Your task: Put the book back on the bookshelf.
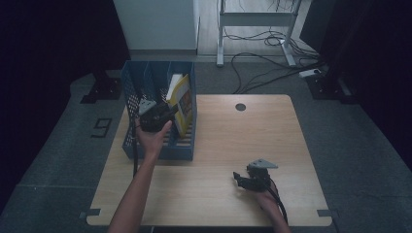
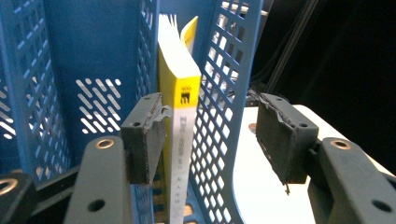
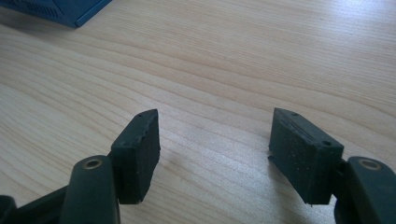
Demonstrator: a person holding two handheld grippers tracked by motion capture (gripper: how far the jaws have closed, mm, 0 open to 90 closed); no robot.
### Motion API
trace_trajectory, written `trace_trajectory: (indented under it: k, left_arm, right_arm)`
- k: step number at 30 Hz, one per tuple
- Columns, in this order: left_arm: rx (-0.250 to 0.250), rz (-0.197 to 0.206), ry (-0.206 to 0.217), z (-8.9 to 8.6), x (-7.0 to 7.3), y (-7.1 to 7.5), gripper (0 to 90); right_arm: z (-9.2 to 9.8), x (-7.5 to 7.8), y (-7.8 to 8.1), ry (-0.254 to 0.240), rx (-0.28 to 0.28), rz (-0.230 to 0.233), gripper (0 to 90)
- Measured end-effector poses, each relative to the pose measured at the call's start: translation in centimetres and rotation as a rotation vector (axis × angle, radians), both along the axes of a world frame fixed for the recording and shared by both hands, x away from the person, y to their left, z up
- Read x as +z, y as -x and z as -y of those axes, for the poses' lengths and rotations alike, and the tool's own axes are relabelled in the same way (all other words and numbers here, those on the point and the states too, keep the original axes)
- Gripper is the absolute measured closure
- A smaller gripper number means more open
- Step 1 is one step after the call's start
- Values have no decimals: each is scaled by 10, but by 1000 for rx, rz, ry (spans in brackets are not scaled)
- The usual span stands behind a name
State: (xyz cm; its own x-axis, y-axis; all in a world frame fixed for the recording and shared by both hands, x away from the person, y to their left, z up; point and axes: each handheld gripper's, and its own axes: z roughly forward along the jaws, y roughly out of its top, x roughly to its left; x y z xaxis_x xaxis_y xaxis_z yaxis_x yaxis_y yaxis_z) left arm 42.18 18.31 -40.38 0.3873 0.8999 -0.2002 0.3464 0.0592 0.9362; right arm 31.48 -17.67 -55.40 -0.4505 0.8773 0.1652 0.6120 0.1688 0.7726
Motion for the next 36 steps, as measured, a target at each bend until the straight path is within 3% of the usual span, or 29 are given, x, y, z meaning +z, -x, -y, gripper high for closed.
trace_trajectory:
  k: [14,17,21,24,26,36]
  left_arm:
    - [-91,-29,-1,-4,-11,27,418]
    - [-127,-45,-13,-6,-14,35,417]
    - [-184,-70,30,-11,-18,44,414]
    - [-219,-80,14,-12,-23,51,412]
    - [-244,-90,28,-13,-27,56,411]
    - [-285,-119,21,-13,-48,88,403]
  right_arm:
    - [2,0,-1,-6,1,-2,329]
    - [2,0,-1,-8,0,-3,329]
    - [2,0,-1,-9,0,-4,329]
    - [3,0,-1,-13,-1,-6,329]
    - [3,0,-1,-16,-1,-7,329]
    - [6,0,-1,-22,-5,-8,329]
